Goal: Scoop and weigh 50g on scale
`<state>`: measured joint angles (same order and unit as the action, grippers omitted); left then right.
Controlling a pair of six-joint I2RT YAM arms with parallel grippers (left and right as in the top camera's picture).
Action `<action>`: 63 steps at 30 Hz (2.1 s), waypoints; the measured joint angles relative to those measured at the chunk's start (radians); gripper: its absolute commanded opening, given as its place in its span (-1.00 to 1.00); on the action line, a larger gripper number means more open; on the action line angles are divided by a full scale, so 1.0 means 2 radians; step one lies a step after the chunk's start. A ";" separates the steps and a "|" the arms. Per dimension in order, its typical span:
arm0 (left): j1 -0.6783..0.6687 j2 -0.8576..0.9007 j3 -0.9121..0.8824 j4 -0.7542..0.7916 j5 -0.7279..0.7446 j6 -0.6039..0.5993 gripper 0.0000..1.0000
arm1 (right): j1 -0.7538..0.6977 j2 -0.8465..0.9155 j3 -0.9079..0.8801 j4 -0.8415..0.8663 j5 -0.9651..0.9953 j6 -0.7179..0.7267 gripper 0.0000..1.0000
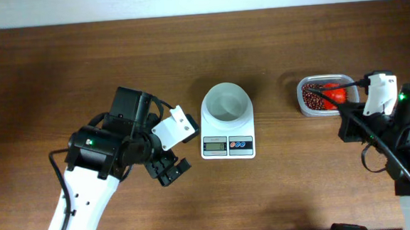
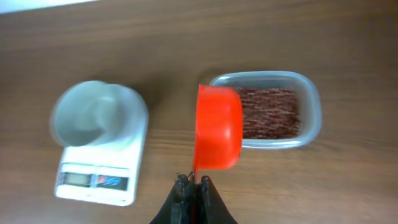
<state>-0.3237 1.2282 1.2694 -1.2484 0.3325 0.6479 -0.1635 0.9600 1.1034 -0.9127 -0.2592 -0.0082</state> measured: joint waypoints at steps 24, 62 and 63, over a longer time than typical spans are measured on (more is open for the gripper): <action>0.000 0.000 -0.001 0.001 -0.004 0.000 0.98 | 0.000 0.265 0.004 0.134 0.175 -0.037 -0.92; 0.000 0.000 -0.001 0.001 -0.004 0.000 0.98 | -0.221 0.315 0.006 0.063 -0.278 -0.020 -0.92; 0.000 0.000 -0.001 0.001 -0.004 0.000 0.98 | -0.221 0.315 0.006 0.063 -0.282 -0.019 -0.92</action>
<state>-0.3237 1.2289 1.2667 -1.2461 0.3252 0.6479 -0.6064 1.5909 1.1149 -0.7864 -0.8227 -0.0471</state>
